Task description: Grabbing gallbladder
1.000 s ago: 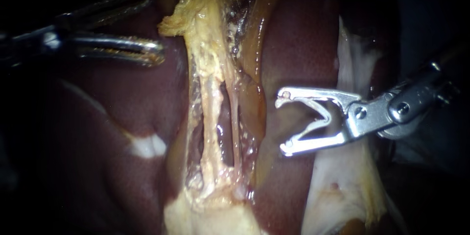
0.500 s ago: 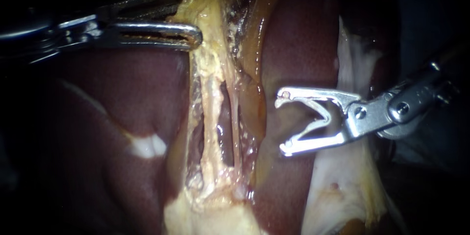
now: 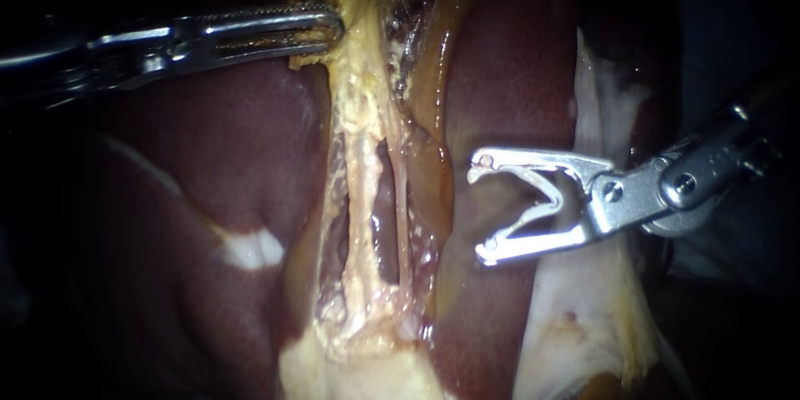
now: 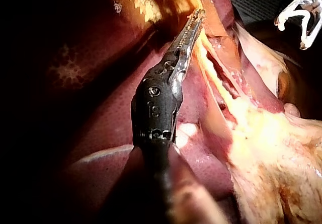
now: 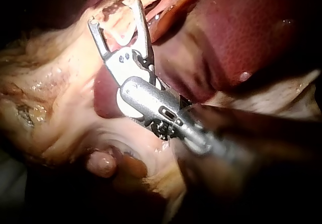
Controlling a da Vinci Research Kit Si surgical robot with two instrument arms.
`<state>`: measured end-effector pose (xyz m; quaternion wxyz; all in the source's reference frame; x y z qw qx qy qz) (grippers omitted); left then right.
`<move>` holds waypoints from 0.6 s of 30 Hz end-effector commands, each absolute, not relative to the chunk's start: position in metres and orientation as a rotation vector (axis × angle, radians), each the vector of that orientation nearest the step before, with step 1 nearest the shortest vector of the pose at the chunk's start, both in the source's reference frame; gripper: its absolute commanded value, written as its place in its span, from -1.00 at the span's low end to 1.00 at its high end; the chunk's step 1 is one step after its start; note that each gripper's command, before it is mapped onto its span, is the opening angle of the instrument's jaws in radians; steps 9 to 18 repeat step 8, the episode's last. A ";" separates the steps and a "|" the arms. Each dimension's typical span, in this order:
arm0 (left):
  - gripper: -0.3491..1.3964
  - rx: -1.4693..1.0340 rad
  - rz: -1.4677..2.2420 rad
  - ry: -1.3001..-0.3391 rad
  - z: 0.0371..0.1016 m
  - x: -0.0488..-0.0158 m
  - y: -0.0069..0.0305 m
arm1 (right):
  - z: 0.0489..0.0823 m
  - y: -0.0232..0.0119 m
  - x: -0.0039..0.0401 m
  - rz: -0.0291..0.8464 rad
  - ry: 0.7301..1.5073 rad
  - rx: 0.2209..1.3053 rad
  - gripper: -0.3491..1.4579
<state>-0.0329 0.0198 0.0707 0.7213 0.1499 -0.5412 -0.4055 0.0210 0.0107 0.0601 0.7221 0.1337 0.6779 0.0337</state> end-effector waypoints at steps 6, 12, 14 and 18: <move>-1.00 0.330 -0.902 -1.190 0.0707 -0.0328 0.0197 | 0.0601 0.0107 0.0210 0.074 1.497 0.296 0.02; -1.00 0.330 -0.903 -1.190 0.0706 -0.0328 0.0197 | 0.0601 0.0107 0.0210 0.074 1.497 0.296 0.02; -1.00 0.330 -0.903 -1.190 0.0706 -0.0328 0.0197 | 0.0601 0.0107 0.0210 0.074 1.497 0.296 0.02; -1.00 0.330 -0.903 -1.190 0.0706 -0.0328 0.0197 | 0.0601 0.0107 0.0210 0.074 1.497 0.296 0.02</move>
